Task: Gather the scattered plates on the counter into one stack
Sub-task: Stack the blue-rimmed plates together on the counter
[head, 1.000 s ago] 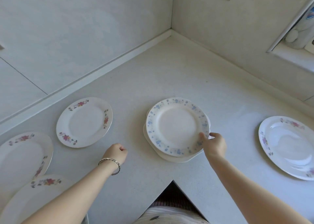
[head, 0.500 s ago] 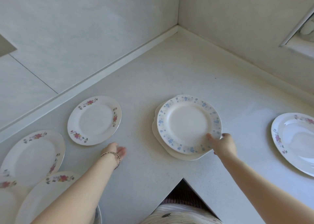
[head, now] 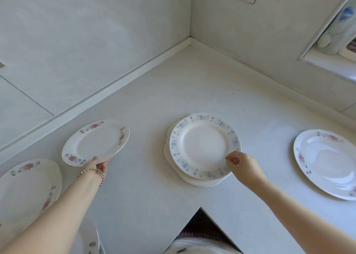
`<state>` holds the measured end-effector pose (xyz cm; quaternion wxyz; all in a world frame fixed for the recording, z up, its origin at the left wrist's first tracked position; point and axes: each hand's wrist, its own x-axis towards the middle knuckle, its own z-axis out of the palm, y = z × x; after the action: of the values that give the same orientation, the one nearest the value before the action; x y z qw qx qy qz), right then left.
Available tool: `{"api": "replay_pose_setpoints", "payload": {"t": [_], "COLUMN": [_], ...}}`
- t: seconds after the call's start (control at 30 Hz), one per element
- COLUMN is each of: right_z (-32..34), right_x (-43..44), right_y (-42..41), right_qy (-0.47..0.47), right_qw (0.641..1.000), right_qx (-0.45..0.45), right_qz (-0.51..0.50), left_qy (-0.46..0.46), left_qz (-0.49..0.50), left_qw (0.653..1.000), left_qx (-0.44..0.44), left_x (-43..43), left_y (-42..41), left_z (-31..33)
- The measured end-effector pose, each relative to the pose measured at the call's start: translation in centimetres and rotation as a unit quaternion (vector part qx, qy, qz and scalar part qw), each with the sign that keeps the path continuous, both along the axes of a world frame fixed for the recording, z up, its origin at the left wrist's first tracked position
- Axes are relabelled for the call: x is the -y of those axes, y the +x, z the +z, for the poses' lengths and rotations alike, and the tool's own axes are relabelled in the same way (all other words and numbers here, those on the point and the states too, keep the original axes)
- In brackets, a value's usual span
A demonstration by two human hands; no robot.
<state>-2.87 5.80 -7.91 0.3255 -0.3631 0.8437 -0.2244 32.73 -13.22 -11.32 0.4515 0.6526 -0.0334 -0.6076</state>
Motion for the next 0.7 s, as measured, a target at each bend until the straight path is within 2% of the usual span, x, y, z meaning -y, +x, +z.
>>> {"api": "replay_pose_setpoints", "payload": {"t": [0.2,0.33,0.5,0.7], "right_z": [0.0,-0.1,-0.6,-1.5], "right_x": [-1.3,-2.3,-4.2,-6.5], "right_y": [-2.1,-3.8,-5.5,-6.7], "right_qy": [0.013,0.017,0.029,0.04], "right_qw": [0.999,0.998,0.995,0.991], "right_qx": [-0.01,-0.019,-0.014,0.011], "right_qz": [-0.032,-0.059,-0.097,-0.128], "left_qy": [-0.024,-0.061,-0.062,-0.038], "left_qz": [-0.115,-0.217,-0.343,-0.401], "left_qw": [0.993,0.974,0.936,0.913], "left_qx": [0.002,0.014,0.054,0.068], "left_x": [-3.2,-5.5,-8.1,-10.0], "left_y": [-3.7,-7.4,-12.6,-17.3], "left_z": [4.2,5.9,5.6,3.6]}}
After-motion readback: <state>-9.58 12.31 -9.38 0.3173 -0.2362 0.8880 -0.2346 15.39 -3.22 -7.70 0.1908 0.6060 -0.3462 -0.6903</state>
